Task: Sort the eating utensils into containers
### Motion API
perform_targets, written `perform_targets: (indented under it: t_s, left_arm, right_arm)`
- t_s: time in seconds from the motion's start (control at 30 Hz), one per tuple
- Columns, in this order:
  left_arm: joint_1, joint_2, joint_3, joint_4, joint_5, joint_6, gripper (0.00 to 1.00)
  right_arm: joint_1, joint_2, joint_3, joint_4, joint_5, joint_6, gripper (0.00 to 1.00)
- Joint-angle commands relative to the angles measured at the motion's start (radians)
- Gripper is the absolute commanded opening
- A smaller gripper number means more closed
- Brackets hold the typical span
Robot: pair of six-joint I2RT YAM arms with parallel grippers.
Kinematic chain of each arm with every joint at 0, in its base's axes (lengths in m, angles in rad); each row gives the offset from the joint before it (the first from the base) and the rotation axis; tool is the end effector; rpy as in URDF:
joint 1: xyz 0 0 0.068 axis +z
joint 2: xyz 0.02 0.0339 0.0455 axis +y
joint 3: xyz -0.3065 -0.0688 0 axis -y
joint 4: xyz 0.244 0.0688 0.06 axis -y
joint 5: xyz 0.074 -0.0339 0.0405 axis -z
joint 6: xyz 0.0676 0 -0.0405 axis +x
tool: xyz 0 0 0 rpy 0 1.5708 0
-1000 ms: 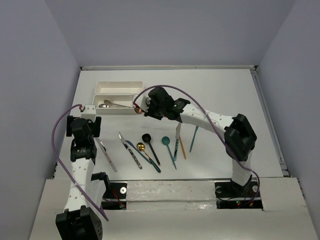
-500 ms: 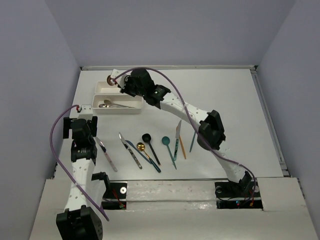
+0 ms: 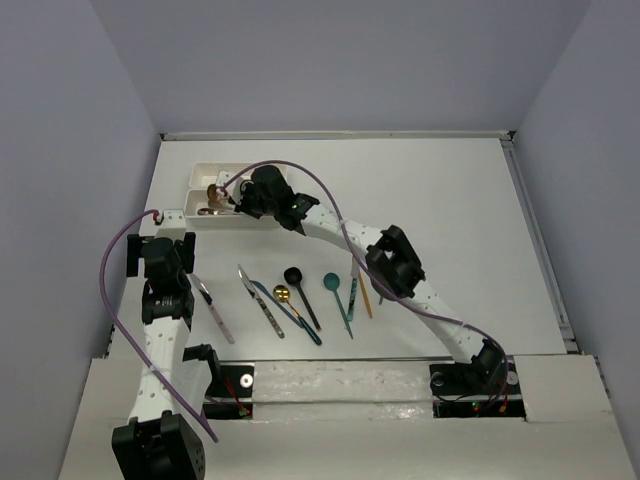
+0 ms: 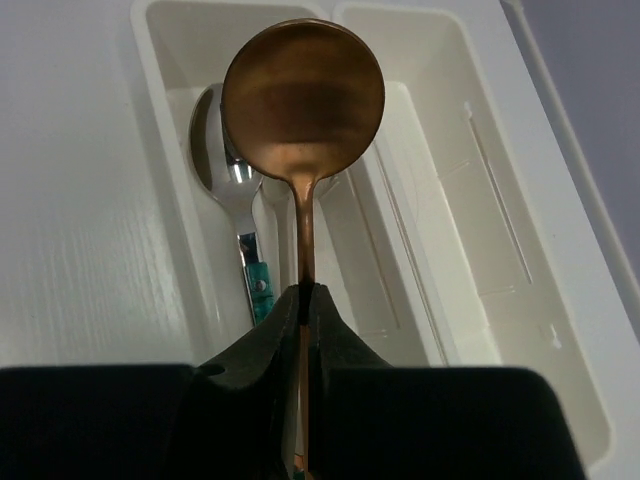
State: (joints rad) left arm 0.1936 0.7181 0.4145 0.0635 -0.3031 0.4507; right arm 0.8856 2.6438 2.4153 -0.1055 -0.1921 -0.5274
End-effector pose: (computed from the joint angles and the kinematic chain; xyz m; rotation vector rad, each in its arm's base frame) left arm 0.1674 0.0534 0.2665 0.0173 1.8608 0.7267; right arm 0.4160 0.5294 0.2170 -1.3442 1.3726 0.4246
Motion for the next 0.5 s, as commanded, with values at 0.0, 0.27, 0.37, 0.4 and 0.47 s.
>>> perform_targets:
  t_s: [0.0,0.27,0.37,0.4,0.47]
  left_arm:
    - [0.009,-0.011,-0.008,0.039,0.004,-0.004,0.99]
    - [0.009,-0.017,-0.008,0.030,0.016,-0.004,0.99]
    - [0.007,-0.022,-0.009,0.027,0.018,-0.003,0.99]
    - [0.009,-0.023,-0.010,0.027,0.021,-0.003,0.99]
    - [0.007,-0.025,-0.011,0.027,0.025,-0.003,0.99]
  right_arm:
    - [0.021,0.004,0.058,0.055,0.012,-0.017,0.21]
    - [0.021,-0.100,0.016,0.052,0.131,0.016,0.68]
    - [0.039,-0.253,-0.100,0.030,0.253,0.108,0.71]
    - [0.053,-0.375,-0.158,0.003,0.285,0.175,0.72]
    - [0.067,-0.512,-0.399,-0.035,0.345,0.266,0.74]
